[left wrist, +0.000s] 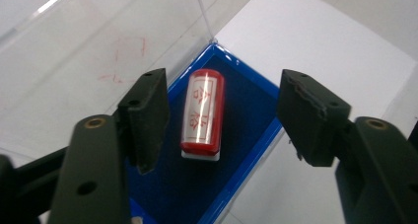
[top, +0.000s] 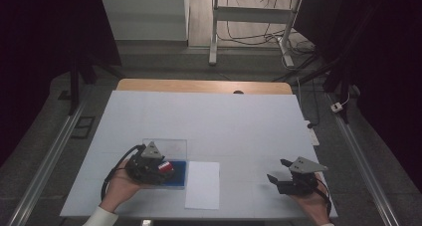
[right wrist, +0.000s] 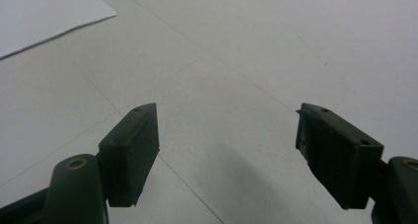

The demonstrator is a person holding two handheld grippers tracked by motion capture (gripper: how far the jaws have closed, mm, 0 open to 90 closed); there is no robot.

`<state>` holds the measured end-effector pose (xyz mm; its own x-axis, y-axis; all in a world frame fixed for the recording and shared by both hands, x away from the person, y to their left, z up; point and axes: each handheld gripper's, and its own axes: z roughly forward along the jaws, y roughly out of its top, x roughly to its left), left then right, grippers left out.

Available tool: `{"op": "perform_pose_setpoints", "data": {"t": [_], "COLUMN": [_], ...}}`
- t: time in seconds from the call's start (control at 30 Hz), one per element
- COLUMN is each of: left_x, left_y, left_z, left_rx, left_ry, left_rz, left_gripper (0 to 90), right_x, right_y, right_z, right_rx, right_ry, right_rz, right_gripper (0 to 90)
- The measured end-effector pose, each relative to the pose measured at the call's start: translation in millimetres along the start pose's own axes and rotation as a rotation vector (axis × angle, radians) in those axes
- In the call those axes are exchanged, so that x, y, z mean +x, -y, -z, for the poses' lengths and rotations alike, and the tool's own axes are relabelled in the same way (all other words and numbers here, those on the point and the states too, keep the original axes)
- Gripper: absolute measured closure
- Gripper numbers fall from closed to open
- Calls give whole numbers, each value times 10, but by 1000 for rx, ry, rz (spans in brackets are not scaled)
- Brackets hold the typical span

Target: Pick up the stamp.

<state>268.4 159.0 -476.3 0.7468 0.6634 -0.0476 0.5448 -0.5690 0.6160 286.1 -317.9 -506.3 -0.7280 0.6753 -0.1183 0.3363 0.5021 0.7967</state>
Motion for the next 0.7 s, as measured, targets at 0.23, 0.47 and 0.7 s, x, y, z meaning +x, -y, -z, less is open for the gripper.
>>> {"op": "perform_pose_setpoints", "data": {"t": [0.23,0.47,0.7], "left_x": [36,43,57], "left_y": [16,22,43], "left_z": [-59,-80,-90], "left_rx": [21,22,16], "left_ry": [5,8,-6], "left_rz": [8,-4,2], "left_gripper": [486,554,641], "right_x": [4,5,13], "right_y": [5,11,14], "right_z": [-5,-7,-8], "right_rx": [10,11,13], "right_ry": [-2,-2,2], "right_rz": [-1,5,5], "right_gripper": [245,249,254]}}
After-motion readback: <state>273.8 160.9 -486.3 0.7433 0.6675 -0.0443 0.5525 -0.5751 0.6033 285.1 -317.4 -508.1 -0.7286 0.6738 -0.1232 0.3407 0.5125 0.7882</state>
